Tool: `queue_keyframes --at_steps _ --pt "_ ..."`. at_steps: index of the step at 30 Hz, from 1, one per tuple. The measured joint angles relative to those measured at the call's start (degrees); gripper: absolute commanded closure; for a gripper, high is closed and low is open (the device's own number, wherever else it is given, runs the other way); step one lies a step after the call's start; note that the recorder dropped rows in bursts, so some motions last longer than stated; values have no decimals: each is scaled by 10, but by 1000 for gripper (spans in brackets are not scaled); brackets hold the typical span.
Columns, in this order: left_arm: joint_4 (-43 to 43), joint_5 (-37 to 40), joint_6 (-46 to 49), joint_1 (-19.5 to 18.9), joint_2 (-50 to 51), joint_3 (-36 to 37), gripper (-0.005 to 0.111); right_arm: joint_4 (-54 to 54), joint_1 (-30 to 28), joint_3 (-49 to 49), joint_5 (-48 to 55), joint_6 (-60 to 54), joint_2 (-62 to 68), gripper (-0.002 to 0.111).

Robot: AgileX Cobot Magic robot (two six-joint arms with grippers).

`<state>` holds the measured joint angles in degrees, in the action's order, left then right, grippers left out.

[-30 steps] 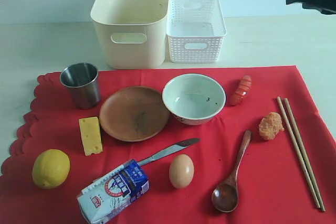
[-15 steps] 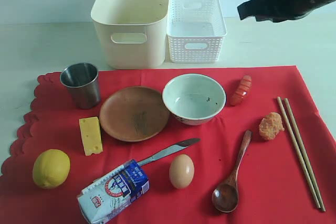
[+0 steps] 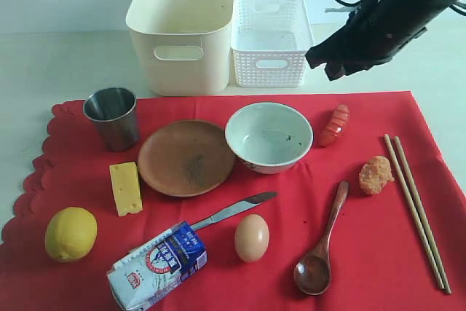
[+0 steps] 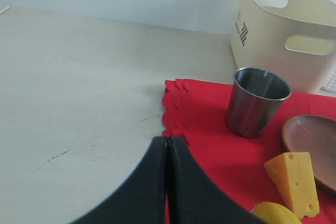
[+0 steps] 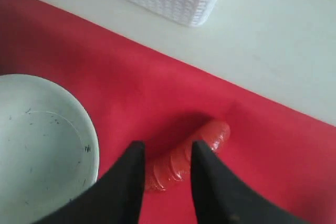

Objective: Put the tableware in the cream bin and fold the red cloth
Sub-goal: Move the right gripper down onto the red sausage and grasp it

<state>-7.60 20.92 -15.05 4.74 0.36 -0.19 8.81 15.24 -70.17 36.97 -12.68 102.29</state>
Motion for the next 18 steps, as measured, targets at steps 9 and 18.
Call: queue_keyframes --at_steps 9,18 --pt "0 0 0 0 0 0 107 -72 0 -25 23 96 71 59" --pt "0 1 0 0 0 0 107 -74 0 -87 103 127 162 53"
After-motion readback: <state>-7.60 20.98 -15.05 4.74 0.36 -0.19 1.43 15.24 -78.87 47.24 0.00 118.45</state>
